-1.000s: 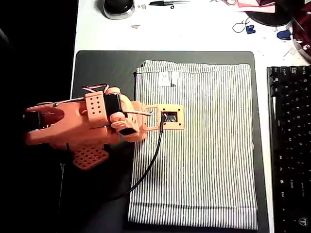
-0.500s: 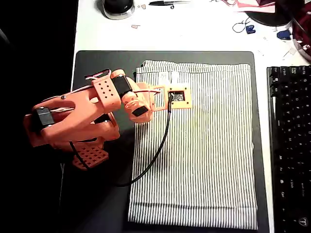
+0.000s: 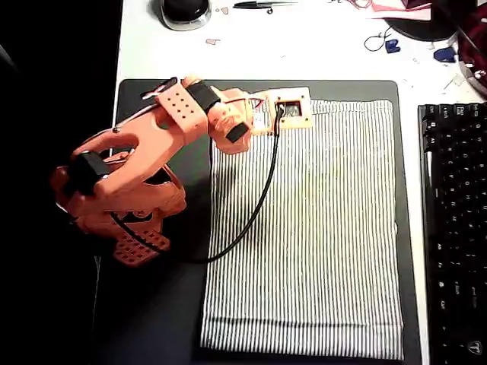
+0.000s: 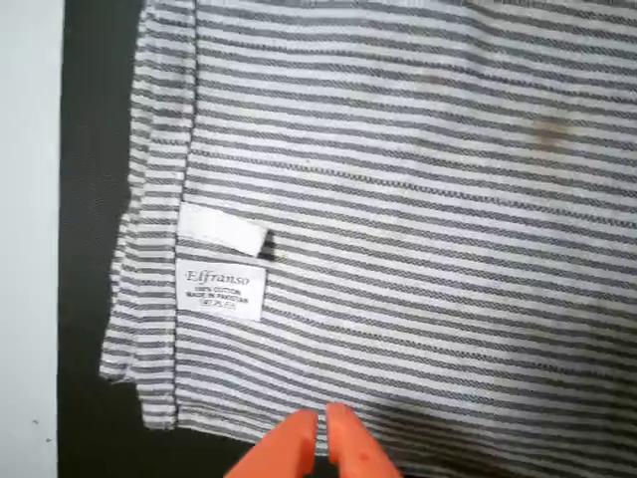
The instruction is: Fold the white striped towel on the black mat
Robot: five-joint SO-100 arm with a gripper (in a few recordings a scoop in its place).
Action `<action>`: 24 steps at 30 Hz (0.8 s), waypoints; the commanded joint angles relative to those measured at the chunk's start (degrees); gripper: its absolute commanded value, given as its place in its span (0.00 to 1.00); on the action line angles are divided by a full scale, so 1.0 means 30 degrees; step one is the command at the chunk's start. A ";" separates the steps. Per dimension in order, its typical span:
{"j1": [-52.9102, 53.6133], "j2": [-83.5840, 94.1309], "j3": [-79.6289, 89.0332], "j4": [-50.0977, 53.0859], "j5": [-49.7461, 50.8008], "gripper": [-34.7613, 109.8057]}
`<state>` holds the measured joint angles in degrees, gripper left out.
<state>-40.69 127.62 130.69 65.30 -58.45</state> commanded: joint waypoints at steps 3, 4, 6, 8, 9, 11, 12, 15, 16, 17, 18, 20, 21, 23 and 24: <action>-0.0820 -0.2402 -0.2871 -0.0176 0.0410 0.24; -0.0996 -0.3018 -0.3398 -0.0176 0.0557 0.24; -0.1289 -0.4072 -0.4365 -0.0264 0.0703 0.24; -0.1582 -0.4951 -0.5273 -0.0410 0.0850 0.24; -0.1699 -0.5303 -0.5654 -0.0586 0.0879 0.24; -0.1904 -0.6006 -0.6416 -0.0791 0.0879 0.24; -0.1992 -0.6357 -0.6797 -0.0850 0.0850 0.24; -0.2109 -0.7500 -0.7764 -0.1172 0.0615 0.24; -0.2109 -0.7939 -0.8115 -0.1289 0.0557 0.24; -0.2109 -0.8320 -0.8379 -0.1436 0.0469 0.24; -0.2080 -0.8789 -0.8672 -0.1523 0.0322 0.24; -0.2080 -0.9873 -0.9551 -0.1553 0.0176 0.24; -0.2051 -1.0342 -0.9961 -0.1553 0.0059 0.24; -0.2021 -1.1279 -1.0898 -0.1465 -0.0205 0.24; -0.1963 -1.1777 -1.1396 -0.1406 -0.0322 0.24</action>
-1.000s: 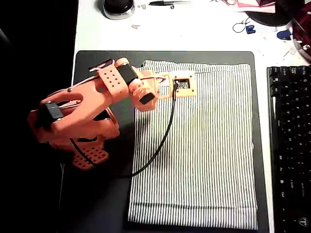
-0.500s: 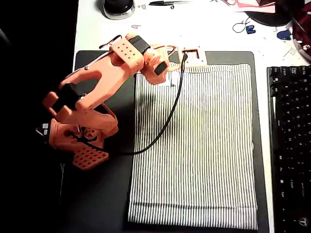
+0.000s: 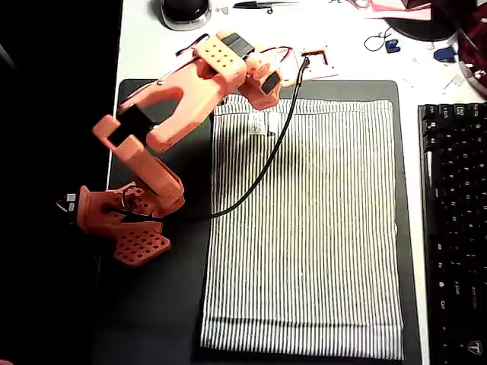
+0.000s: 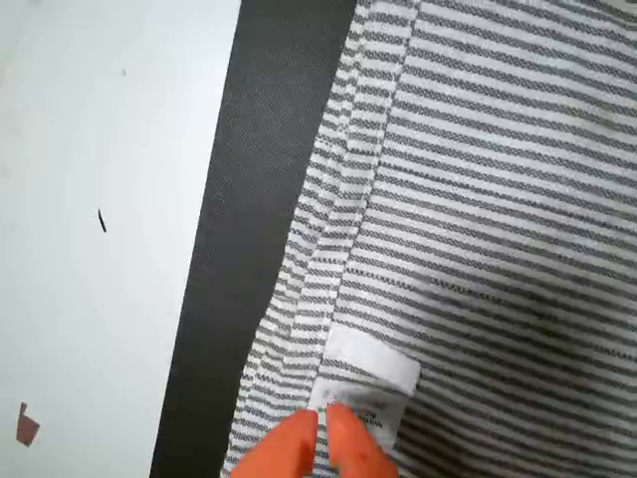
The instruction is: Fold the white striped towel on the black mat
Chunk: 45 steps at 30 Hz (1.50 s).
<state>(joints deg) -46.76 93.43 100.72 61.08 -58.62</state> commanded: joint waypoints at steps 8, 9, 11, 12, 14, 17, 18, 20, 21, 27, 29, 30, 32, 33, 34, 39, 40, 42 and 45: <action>0.0615 -0.3398 -0.4307 0.0674 -0.1084 0.25; 0.0703 -0.3633 -0.4365 0.0674 -0.1084 0.26; 0.0996 -0.4219 -0.4541 0.0674 -0.1084 0.27; 0.1172 -0.4541 -0.4600 0.0557 -0.1113 0.27; 0.1436 -0.5127 -0.4717 0.0176 -0.1172 0.28; 0.1641 -0.5889 -0.5098 -0.0234 -0.1172 0.30; 0.1670 -0.6094 -0.5303 -0.0352 -0.1084 0.31; 0.1670 -0.6416 -0.5713 -0.0469 -0.0996 0.34; 0.1670 -0.6592 -0.5889 -0.0469 -0.0996 0.35; 0.1816 -0.7764 -0.6680 -0.0791 -0.1025 0.36; 0.1963 -0.7910 -0.6621 -0.0850 -0.0967 0.36; 0.2021 -0.7939 -0.6504 -0.0938 -0.0937 0.36; 0.2168 -0.8057 -0.6240 -0.1172 -0.0908 0.37; 0.2197 -0.8145 -0.6094 -0.1260 -0.0937 0.37; 0.2256 -0.8232 -0.5918 -0.1406 -0.0937 0.37; 0.2373 -0.8672 -0.4834 -0.2109 -0.0762 0.37; 0.2402 -0.8789 -0.4658 -0.2168 -0.0615 0.36; 0.2432 -0.8906 -0.4336 -0.2285 -0.0352 0.36; 0.2490 -0.9053 -0.4043 -0.2344 -0.0146 0.34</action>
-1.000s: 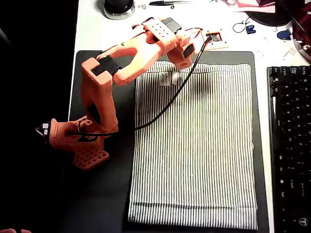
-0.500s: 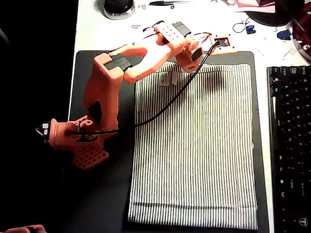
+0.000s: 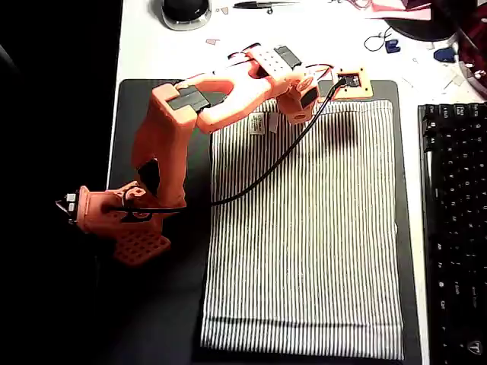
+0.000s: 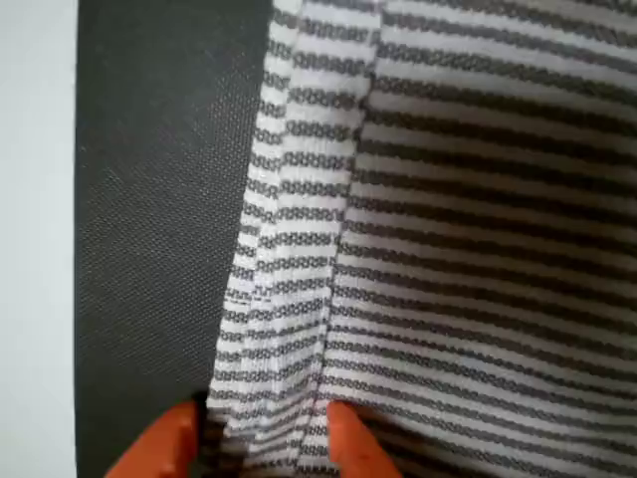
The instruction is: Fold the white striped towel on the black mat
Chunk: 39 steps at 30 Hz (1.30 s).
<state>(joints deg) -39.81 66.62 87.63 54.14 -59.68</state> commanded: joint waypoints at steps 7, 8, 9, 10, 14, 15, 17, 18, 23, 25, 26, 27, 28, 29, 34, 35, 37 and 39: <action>0.0820 -0.0029 0.0762 0.0146 0.0264 0.24; 0.0937 0.0059 0.0850 0.0146 0.0264 0.24; 0.1025 0.0176 0.0908 0.0146 0.0264 0.24; 0.1084 0.0322 0.0908 0.0176 0.0264 0.24; 0.1113 0.1172 0.0762 0.0439 0.0293 0.24; 0.1025 0.1348 0.0674 0.0557 0.0264 0.24; 0.0850 0.1670 0.0439 0.0674 0.0264 0.24; 0.0762 0.1787 0.0381 0.0703 0.0264 0.24; 0.0732 0.2139 0.0117 0.1230 0.0029 0.24; 0.1055 0.2402 0.0059 0.1611 0.0059 0.24; 0.1172 0.2549 0.0146 0.1641 0.0000 0.24; 0.1318 0.2637 0.0264 0.1494 0.0117 0.25; 0.1406 0.2695 0.0293 0.1406 0.0176 0.28; 0.1406 0.2725 0.0352 0.1377 0.0146 0.29; 0.1055 0.2754 0.0234 0.1113 0.0088 0.36; 0.0937 0.2725 0.0176 0.1055 0.0117 0.37; 0.0674 0.2607 0.0146 0.0996 0.0146 0.38; 0.0469 0.2402 0.0088 0.0967 0.0322 0.38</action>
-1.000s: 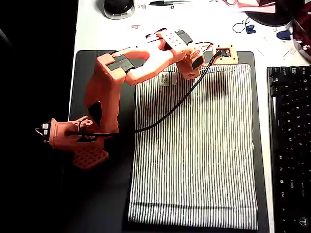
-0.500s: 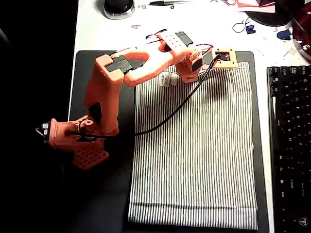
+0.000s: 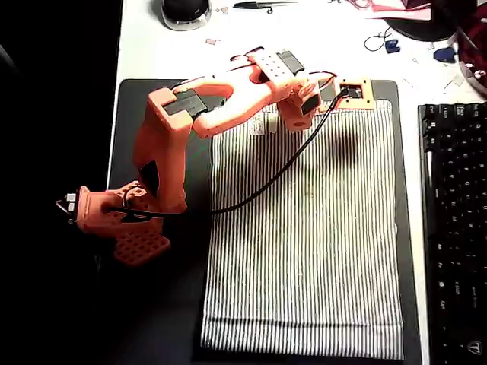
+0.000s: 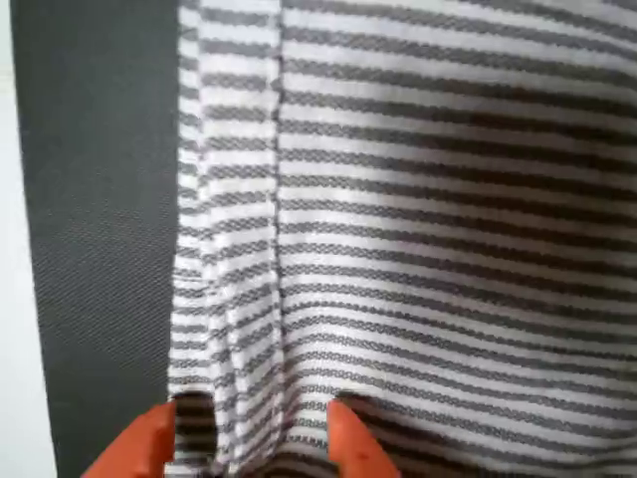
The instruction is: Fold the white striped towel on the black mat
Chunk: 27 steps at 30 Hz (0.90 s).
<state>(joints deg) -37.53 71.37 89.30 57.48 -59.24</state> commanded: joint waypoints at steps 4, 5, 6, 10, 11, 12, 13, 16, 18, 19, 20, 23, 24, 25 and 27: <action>-0.0352 -0.0029 -0.0674 -0.0088 0.0557 0.39; -0.0352 -0.0322 -0.0762 -0.0088 0.0557 0.39; -0.0352 -0.0586 -0.0879 -0.0146 0.0557 0.39; -0.0293 -0.1465 -0.1377 -0.0117 0.0557 0.39; -0.0264 -0.1611 -0.1406 -0.0088 0.0557 0.38; -0.0205 -0.1729 -0.1406 -0.0117 0.0498 0.38; -0.0176 -0.1816 -0.1377 -0.0117 0.0352 0.37; 0.0000 -0.2021 -0.1230 -0.0088 -0.0029 0.34; 0.0176 -0.2080 -0.1113 -0.0029 -0.0146 0.31; 0.0264 -0.2080 -0.1025 -0.0059 -0.0205 0.29; 0.0352 -0.2080 -0.0996 -0.0088 -0.0205 0.26; 0.0586 -0.1992 -0.1055 -0.0146 -0.0205 0.24; 0.0615 -0.1934 -0.1113 -0.0088 -0.0264 0.24; 0.0645 -0.1816 -0.1201 -0.0059 -0.0264 0.24; 0.0645 -0.1377 -0.1348 0.0059 -0.0264 0.24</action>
<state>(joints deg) -37.09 65.74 85.96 57.57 -59.59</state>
